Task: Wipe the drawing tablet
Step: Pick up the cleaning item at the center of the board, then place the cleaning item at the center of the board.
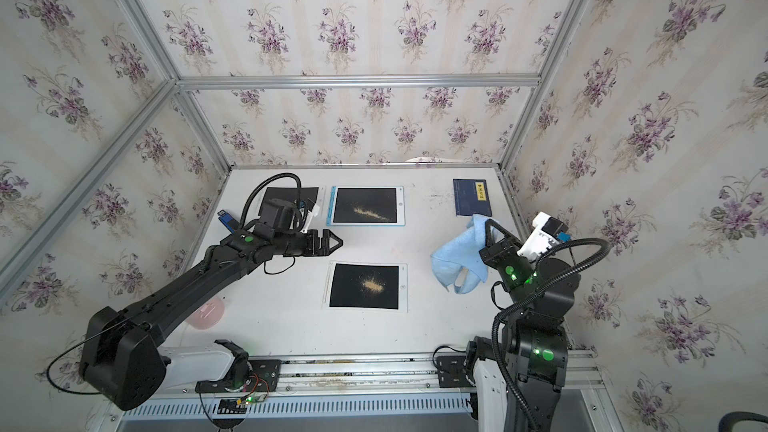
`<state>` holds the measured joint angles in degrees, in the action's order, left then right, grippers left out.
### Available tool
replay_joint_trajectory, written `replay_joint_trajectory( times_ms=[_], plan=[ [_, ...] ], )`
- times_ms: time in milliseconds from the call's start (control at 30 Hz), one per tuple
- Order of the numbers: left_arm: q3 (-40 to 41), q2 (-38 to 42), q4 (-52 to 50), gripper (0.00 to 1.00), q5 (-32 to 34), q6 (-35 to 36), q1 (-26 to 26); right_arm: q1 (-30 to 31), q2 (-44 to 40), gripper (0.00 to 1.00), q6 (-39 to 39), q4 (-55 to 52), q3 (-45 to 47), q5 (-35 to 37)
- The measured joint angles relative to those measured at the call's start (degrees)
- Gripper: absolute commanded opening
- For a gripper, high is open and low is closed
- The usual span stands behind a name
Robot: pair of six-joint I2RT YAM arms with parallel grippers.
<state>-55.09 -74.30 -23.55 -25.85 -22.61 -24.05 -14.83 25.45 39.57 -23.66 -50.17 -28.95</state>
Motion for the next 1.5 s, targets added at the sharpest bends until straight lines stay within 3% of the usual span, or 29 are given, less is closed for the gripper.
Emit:
replay_joint_trajectory(
  times_ms=[433, 633, 867, 1000, 1233, 1500],
  plan=[
    [1.73, 1.31, -0.22, 1.00, 0.22, 0.02, 2.08, 1.40, 7.45, 0.00, 6.64, 12.94, 12.50, -14.10],
    [1.31, -0.66, 0.20, 1.00, 0.22, 0.02, 2.91, 7.50, 13.53, 0.00, 6.71, 19.17, 12.57, -15.39],
    [0.00, -2.89, 0.79, 1.00, -0.26, 0.17, 3.93, 13.81, 22.84, 0.00, 4.57, 22.77, 10.95, -10.69],
    [-0.11, -3.06, 0.96, 1.00, -0.57, 0.17, 4.26, 14.03, 29.09, 0.00, 1.79, 22.77, 6.75, -6.56],
    [-0.87, -4.04, 1.14, 1.00, -0.81, 0.17, 4.48, 13.79, 44.87, 0.00, -5.79, 18.18, -9.75, 3.89],
    [-0.87, -6.14, 1.53, 1.00, -1.14, 0.11, 4.83, 16.79, 68.50, 0.00, -12.44, 12.15, -26.60, 2.60]
  ],
)
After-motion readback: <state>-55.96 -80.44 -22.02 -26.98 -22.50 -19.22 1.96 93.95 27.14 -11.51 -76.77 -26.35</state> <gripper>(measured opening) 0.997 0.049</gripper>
